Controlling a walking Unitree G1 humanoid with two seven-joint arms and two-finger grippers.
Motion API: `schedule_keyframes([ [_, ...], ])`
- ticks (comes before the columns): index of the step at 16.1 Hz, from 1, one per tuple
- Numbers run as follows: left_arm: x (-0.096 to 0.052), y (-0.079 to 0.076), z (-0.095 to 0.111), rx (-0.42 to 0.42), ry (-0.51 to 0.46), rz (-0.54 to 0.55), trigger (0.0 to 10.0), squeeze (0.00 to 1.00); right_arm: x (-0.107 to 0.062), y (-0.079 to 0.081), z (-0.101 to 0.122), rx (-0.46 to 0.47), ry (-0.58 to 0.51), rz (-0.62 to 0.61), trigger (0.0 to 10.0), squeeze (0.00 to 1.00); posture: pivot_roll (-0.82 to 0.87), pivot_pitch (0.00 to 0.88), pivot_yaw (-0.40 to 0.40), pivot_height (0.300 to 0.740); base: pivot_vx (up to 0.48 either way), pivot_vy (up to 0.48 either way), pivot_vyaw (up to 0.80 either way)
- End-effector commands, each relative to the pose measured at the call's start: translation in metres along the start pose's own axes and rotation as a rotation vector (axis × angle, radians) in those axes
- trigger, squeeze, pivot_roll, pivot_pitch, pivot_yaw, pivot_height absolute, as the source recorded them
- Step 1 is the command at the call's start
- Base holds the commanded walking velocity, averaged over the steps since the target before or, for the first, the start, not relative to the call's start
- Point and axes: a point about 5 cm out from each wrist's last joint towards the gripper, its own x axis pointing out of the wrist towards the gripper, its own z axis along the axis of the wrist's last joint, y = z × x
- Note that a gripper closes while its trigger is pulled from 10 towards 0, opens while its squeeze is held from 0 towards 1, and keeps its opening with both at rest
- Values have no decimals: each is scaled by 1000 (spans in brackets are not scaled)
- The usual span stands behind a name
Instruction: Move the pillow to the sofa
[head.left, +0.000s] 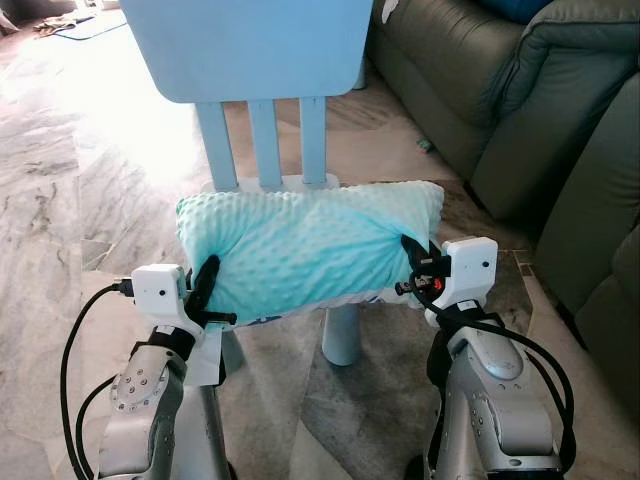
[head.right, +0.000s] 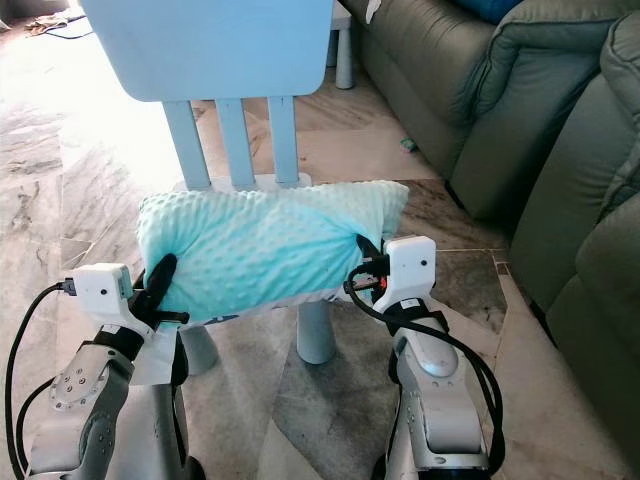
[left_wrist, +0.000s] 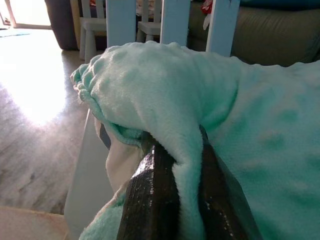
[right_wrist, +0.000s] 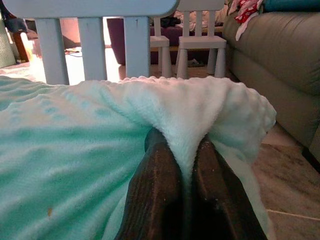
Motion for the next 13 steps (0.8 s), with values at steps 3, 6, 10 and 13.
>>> schedule_keyframes([
  [3,-1,0,2,19,6,0,10000,0,2,2,13,-10,-42,13,10000,0,-149,0,32,363,0,0,0],
  [6,-1,0,1,22,12,3,10000,0,2,3,13,-3,-38,17,10000,0,-149,0,32,398,0,0,0],
  [10,0,1,1,26,15,7,10000,0,3,4,13,4,-34,22,10000,0,-150,0,32,448,0,0,0],
  [13,1,0,0,27,21,6,10000,0,4,4,13,1,-32,24,10000,0,-152,0,32,483,0,0,0],
])
